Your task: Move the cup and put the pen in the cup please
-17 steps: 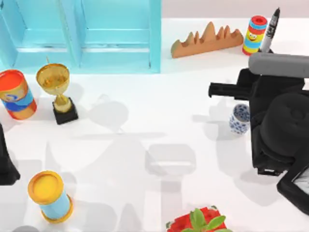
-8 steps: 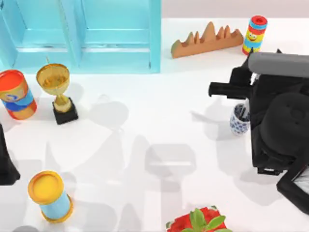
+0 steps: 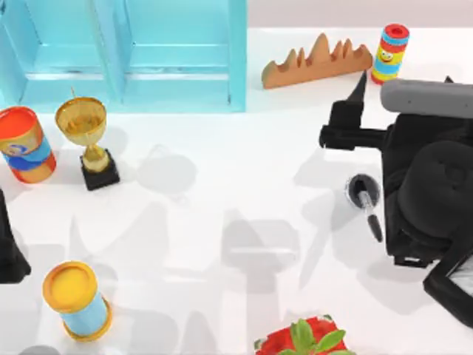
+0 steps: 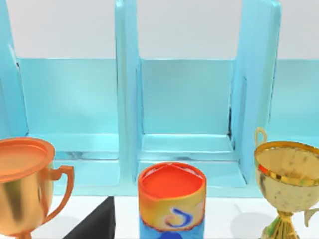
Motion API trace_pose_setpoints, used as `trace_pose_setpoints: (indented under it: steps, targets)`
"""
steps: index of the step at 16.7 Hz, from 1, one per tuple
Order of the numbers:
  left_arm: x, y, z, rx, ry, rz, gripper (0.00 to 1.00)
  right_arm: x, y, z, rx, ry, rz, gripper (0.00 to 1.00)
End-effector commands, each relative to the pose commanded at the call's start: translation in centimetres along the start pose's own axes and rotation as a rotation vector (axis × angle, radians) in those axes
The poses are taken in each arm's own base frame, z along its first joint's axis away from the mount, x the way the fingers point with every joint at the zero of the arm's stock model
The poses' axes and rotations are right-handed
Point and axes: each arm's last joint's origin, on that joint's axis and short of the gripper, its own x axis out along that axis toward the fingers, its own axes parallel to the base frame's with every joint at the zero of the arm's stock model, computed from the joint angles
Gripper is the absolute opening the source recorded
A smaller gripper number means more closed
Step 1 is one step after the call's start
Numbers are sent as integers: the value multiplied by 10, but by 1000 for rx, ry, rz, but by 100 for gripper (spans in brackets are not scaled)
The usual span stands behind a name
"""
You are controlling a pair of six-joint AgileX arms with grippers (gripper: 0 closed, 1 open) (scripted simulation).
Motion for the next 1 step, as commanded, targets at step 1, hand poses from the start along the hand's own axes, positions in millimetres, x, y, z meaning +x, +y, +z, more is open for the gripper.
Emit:
trace_pose_setpoints:
  steps: [1]
  targets:
    - [0,0,0,0,0,0,100,0,0,0,0,0,0,100]
